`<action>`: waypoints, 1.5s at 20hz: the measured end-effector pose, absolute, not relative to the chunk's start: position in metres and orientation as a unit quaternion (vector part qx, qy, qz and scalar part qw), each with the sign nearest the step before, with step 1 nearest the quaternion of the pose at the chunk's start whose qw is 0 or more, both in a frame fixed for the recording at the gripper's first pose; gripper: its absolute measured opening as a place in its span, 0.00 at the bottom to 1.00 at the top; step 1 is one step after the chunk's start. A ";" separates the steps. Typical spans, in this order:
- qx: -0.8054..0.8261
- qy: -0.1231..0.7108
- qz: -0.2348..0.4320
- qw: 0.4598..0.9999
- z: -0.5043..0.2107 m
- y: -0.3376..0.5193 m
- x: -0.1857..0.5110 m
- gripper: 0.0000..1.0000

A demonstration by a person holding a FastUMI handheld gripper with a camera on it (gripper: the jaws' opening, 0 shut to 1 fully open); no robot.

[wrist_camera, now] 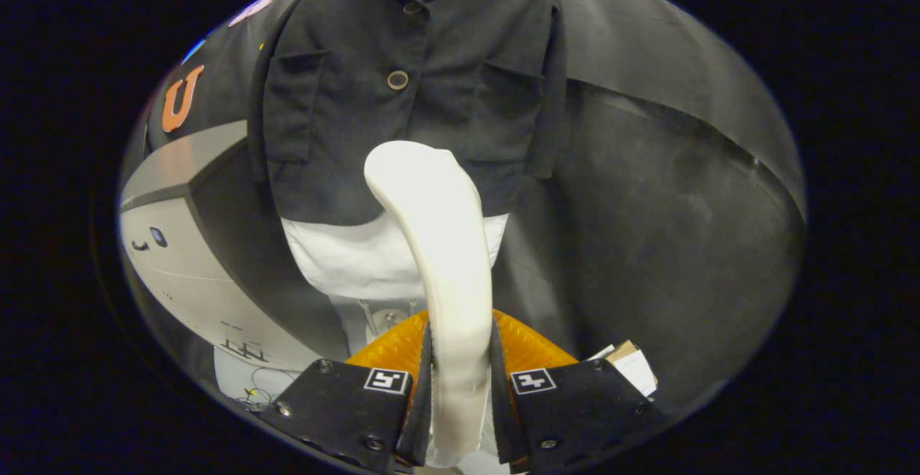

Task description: Iron the clothes twice with a garment steamer, once on the left side and once on the right side.

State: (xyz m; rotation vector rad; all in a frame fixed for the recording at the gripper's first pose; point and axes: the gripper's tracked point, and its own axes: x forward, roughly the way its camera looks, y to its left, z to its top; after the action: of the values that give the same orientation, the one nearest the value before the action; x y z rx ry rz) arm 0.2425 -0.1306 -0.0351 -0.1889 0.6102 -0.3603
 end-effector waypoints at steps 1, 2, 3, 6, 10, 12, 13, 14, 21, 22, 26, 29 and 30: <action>-0.086 0.292 -0.180 0.935 -0.035 -0.130 0.244 0.39; -0.077 0.287 -0.184 0.937 -0.035 -0.130 0.243 0.39; -0.067 0.279 -0.185 0.940 -0.034 -0.129 0.244 0.39; -0.051 0.241 -0.171 0.954 -0.026 -0.128 0.247 0.39; -0.032 0.185 -0.130 0.974 -0.020 -0.124 0.253 0.39; -0.025 0.159 -0.111 0.981 -0.009 -0.124 0.251 0.39; -0.022 0.149 -0.098 0.984 -0.003 -0.123 0.249 0.39; -0.017 0.144 -0.086 0.986 -0.001 -0.119 0.247 0.39; -0.010 0.102 0.001 0.995 0.026 -0.104 0.233 0.38; -0.007 0.094 0.008 0.996 0.032 -0.103 0.230 0.38; 0.006 0.050 0.023 0.998 0.054 -0.092 0.233 0.38; 0.009 0.020 0.031 0.999 0.068 -0.085 0.234 0.38; 0.011 0.011 0.033 0.999 0.072 -0.085 0.233 0.38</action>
State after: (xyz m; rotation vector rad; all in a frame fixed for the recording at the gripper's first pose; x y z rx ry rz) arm 0.2331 -0.0845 0.0724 0.0228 0.0221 0.0650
